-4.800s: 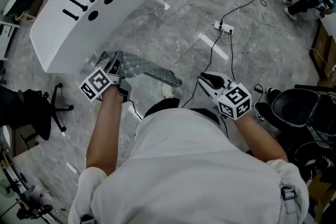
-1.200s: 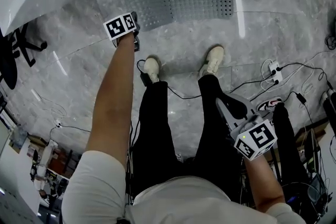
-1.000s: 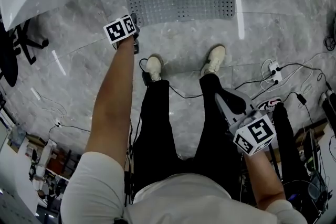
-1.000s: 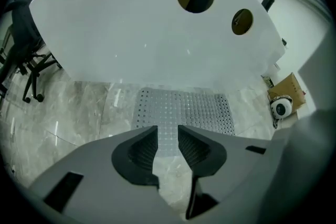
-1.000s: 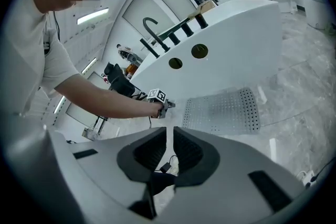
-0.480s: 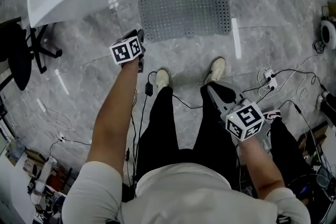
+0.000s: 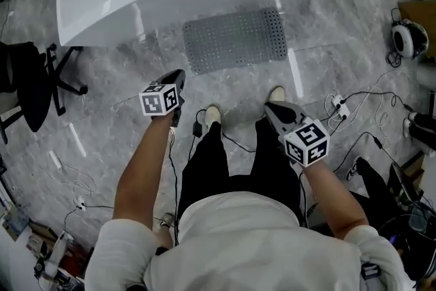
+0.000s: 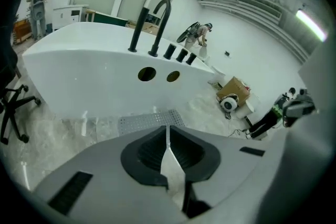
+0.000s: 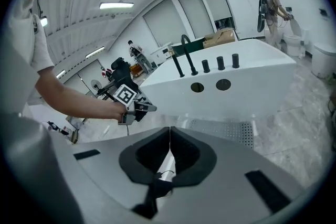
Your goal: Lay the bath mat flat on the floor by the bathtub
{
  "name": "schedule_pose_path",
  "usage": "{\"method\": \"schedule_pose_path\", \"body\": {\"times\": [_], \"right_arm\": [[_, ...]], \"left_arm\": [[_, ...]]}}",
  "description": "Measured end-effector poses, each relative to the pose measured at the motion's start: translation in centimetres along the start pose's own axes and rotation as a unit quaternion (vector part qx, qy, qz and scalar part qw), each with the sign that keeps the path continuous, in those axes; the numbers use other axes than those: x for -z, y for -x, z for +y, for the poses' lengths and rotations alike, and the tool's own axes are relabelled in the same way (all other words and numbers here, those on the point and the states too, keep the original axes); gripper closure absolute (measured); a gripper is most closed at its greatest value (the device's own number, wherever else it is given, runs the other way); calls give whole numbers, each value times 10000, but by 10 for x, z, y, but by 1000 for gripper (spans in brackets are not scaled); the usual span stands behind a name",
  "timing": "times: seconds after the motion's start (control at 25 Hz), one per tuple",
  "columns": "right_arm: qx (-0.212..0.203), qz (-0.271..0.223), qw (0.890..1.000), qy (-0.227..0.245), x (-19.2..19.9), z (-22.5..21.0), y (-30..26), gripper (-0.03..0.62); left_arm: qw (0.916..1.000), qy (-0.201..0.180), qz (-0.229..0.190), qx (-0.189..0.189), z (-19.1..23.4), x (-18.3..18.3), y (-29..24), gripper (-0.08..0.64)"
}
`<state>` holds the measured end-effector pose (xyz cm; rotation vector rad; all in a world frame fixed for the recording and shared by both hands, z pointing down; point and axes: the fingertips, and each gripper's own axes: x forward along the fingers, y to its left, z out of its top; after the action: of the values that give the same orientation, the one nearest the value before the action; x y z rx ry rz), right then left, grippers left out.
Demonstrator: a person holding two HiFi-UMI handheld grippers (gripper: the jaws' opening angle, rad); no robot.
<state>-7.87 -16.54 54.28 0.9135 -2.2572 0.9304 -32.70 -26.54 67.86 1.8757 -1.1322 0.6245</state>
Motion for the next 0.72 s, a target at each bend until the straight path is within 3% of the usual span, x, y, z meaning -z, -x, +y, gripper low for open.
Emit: {"method": "schedule_pose_path", "body": {"times": [0.24, 0.4, 0.56, 0.72], "right_arm": [[472, -268, 9984, 128, -25, 37, 45, 581], [443, -385, 9979, 260, -30, 87, 76, 581], [398, -420, 9974, 430, -19, 116, 105, 581], [399, -569, 9968, 396, -4, 129, 133, 583]], "left_arm": [[9932, -774, -154, 854, -50, -6, 98, 540], [9828, -1348, -149, 1250, -91, -2, 164, 543], [9722, -1659, -208, 1639, -146, 9, 207, 543], [9650, -1904, -396, 1760, -195, 21, 241, 541]]}}
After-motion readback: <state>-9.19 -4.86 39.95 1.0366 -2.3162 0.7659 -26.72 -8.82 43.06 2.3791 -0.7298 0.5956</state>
